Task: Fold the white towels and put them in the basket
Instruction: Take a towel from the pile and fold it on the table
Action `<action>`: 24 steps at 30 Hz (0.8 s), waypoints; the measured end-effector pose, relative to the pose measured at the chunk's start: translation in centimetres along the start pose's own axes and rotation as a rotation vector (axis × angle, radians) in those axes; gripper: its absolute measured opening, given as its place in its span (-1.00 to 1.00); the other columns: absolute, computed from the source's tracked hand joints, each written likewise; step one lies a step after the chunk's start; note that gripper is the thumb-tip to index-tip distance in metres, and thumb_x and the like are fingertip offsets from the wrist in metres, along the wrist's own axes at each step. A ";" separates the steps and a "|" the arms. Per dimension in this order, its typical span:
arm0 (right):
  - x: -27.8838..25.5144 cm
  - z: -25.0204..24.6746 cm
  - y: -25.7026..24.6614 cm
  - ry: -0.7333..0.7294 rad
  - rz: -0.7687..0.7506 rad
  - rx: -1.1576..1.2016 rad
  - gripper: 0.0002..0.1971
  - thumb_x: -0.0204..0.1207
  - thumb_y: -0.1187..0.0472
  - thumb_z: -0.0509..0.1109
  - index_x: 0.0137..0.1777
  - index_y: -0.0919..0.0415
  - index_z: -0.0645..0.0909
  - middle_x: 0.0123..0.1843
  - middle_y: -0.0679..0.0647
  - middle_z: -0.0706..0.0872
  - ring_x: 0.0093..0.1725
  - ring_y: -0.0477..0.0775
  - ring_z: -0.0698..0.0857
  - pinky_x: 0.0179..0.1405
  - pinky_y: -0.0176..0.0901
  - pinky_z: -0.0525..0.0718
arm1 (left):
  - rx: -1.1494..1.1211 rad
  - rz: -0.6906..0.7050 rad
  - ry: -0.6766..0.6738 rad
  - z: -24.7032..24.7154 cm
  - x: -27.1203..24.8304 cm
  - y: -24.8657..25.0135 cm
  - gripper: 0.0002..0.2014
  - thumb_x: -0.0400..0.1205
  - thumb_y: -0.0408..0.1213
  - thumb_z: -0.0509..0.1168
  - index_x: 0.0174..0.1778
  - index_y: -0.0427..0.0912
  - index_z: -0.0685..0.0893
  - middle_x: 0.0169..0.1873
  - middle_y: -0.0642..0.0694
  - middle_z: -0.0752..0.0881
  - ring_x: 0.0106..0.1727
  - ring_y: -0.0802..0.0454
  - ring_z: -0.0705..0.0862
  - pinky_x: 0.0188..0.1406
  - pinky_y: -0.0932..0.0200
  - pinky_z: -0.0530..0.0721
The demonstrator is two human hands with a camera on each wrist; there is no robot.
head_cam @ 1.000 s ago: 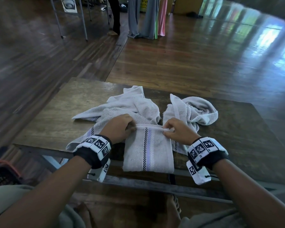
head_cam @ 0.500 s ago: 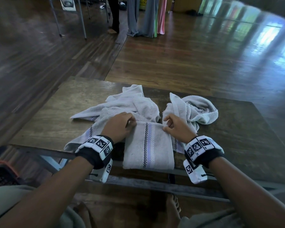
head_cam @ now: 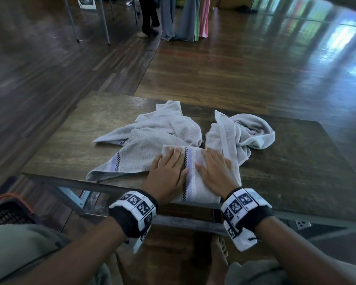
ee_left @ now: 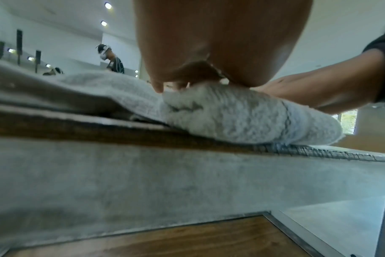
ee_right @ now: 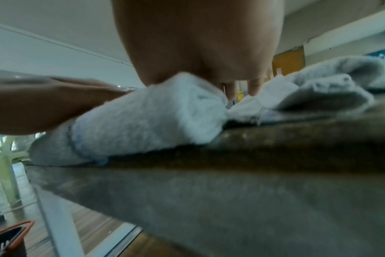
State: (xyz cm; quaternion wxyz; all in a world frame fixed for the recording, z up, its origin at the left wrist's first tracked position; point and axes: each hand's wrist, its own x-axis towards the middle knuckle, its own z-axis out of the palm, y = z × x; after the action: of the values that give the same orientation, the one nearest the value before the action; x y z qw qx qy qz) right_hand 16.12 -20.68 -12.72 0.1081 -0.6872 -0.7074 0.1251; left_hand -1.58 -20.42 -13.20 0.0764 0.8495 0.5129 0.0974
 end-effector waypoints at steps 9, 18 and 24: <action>-1.3 1.9 0.2 -0.072 0.048 -0.092 -0.39 0.68 -0.13 -0.20 0.65 0.03 -0.26 0.69 -0.08 -0.31 0.63 -0.01 -0.39 0.56 0.21 -0.42 | 0.038 -0.079 -0.084 2.5 -0.7 -0.6 -0.33 0.66 0.16 -0.33 0.61 -0.11 -0.32 0.62 -0.02 -0.34 0.60 0.11 -0.43 0.52 -0.13 -0.52; -1.3 0.4 2.5 0.099 0.153 -0.192 -0.50 0.67 -0.11 -0.09 0.57 -0.02 0.19 0.65 0.15 0.05 0.63 0.18 -0.07 0.54 0.23 -0.13 | -0.101 -0.258 0.028 0.3 -1.4 -2.7 -0.39 0.65 0.05 -0.17 0.59 -0.17 0.16 0.62 -0.13 0.16 0.64 -0.01 0.05 0.57 -0.21 -0.15; -1.3 -1.2 2.6 0.042 0.286 0.109 -0.61 0.52 -0.11 0.15 -0.34 0.06 0.68 -0.27 -0.04 0.70 0.03 0.03 0.57 0.18 0.07 0.32 | -0.468 -0.387 0.159 -1.2 -1.7 -3.3 -0.80 0.63 -0.08 0.19 0.03 -0.10 0.60 -0.10 -0.02 0.68 -0.02 -0.05 0.64 0.06 -0.01 0.58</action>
State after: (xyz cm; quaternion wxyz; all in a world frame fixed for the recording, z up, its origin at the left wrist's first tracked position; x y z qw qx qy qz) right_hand 18.98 -21.91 -12.37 0.1410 -0.7766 -0.5920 0.1632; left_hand -5.45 -20.37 -12.88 0.2468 0.6850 0.6331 0.2627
